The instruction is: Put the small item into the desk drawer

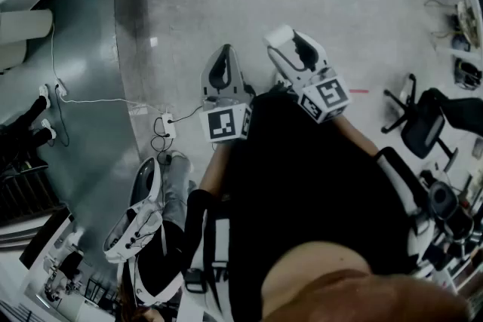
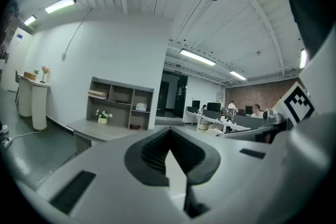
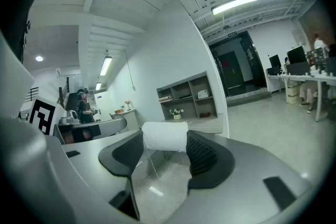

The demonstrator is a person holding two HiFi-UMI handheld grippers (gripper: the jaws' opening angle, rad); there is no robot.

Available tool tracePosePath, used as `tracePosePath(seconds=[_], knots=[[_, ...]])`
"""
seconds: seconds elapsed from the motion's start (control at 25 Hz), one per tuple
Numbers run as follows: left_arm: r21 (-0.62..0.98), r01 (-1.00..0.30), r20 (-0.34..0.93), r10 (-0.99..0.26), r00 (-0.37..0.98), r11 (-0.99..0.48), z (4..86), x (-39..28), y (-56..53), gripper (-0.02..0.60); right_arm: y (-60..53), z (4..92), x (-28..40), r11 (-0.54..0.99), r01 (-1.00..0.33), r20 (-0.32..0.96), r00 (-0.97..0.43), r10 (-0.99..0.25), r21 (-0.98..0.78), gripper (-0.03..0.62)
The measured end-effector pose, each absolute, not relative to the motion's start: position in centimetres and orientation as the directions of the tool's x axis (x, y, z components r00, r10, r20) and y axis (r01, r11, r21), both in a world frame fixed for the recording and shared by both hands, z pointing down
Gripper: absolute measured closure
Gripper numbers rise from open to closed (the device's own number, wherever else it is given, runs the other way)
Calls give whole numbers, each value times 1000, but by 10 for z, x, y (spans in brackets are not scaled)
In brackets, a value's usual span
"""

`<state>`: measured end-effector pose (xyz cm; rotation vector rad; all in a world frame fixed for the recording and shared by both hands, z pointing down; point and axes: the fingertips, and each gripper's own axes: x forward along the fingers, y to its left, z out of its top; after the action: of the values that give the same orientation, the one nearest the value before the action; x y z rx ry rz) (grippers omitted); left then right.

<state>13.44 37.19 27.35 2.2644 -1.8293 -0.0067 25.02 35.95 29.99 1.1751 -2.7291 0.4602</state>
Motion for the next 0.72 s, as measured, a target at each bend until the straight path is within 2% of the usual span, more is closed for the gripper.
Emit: tracePosePath(seconds=[0.72], knots=[[192,-960,128,-965,228,-202,272,112,371,583,360,298,224,644,-721,244,-693,-678,-257,338]])
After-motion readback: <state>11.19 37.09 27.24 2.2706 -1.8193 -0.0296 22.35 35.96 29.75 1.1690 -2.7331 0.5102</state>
